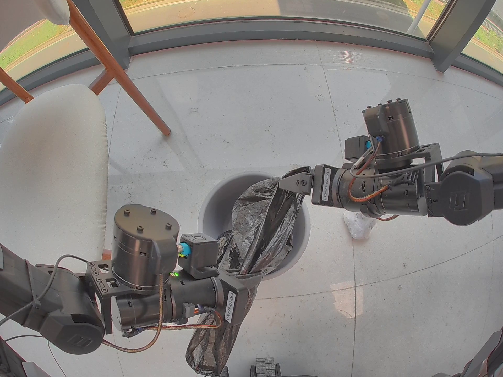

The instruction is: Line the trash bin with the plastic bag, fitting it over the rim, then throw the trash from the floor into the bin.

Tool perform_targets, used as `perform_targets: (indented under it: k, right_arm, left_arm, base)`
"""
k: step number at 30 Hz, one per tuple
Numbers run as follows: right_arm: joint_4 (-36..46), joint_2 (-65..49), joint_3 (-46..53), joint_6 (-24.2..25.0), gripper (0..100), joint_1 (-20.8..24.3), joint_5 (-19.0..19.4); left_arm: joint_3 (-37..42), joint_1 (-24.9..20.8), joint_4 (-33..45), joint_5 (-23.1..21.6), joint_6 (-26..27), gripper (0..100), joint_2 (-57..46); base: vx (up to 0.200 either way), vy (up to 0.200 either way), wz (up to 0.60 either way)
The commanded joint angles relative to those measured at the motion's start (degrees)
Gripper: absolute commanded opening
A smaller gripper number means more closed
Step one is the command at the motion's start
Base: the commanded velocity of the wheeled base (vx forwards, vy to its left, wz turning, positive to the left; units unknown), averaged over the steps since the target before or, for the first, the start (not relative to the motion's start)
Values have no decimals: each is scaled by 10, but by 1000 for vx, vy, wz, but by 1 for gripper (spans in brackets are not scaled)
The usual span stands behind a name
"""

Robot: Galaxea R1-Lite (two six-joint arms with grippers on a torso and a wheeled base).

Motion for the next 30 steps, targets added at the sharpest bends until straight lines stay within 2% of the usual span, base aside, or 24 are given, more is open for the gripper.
perform_targets:
  k: [1, 11, 20, 21, 30]
  right_arm:
    - [1, -18, 19, -1, 100, 1, 0]
    - [-7, -10, 45, -2, 100, 1, -1]
    - [-7, 27, 2, -1, 100, 15, -1]
    - [-5, 27, 1, -1, 0, 18, -1]
    - [-1, 36, 8, 0, 0, 30, -15]
  left_arm:
    - [-5, 1, 0, 0, 0, 0, 2]
    - [-19, 2, -1, 12, -1, 0, 13]
    - [-16, 0, -1, 10, -1, 0, 12]
    - [-17, 0, -1, 9, -1, 0, 12]
    - [-20, 2, -1, 10, -1, 0, 14]
  base:
    - [0, 0, 0]
    - [0, 0, 0]
    - [0, 0, 0]
    - [0, 0, 0]
    - [0, 0, 0]
